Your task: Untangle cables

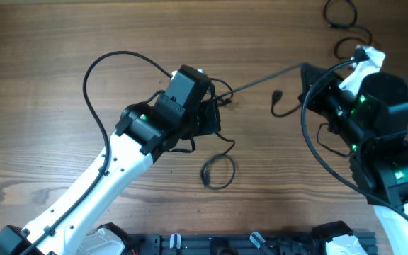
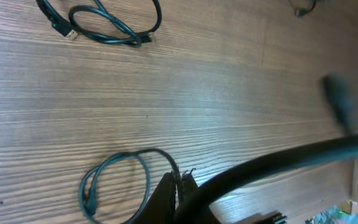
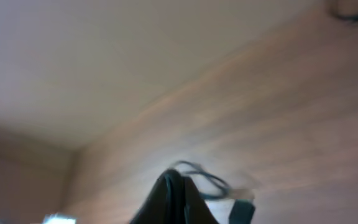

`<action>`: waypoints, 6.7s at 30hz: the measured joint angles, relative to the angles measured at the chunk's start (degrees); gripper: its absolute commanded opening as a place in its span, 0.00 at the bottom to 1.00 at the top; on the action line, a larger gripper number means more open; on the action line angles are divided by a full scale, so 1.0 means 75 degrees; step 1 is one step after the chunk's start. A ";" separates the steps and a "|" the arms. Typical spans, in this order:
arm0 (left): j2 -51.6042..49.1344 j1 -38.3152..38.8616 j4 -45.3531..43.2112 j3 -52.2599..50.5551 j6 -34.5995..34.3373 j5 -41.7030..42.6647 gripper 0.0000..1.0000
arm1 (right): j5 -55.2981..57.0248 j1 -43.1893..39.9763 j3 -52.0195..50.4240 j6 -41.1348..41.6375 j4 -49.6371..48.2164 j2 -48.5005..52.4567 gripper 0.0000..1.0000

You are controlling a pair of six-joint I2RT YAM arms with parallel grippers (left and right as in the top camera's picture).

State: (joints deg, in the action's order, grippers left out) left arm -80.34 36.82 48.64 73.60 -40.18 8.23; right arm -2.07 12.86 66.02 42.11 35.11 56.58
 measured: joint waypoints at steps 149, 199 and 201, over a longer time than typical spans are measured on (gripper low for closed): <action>-0.0003 -0.2200 -0.0784 -0.0137 0.2637 0.4453 0.52 | -0.6385 0.0982 0.0373 -0.1641 0.1428 0.2699 0.04; -0.0003 -0.1722 -0.0326 -0.0137 0.2629 0.3072 0.79 | -0.6414 0.0769 0.0373 0.0892 -0.0632 0.2699 0.04; -0.0003 -0.1731 -0.0309 -0.0137 0.2573 0.3048 0.79 | -0.6339 0.0542 0.0373 0.1562 -0.0635 0.2696 0.04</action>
State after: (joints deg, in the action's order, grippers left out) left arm -80.36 23.83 46.33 72.58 -20.88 31.09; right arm -49.60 16.93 68.82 53.82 30.35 76.79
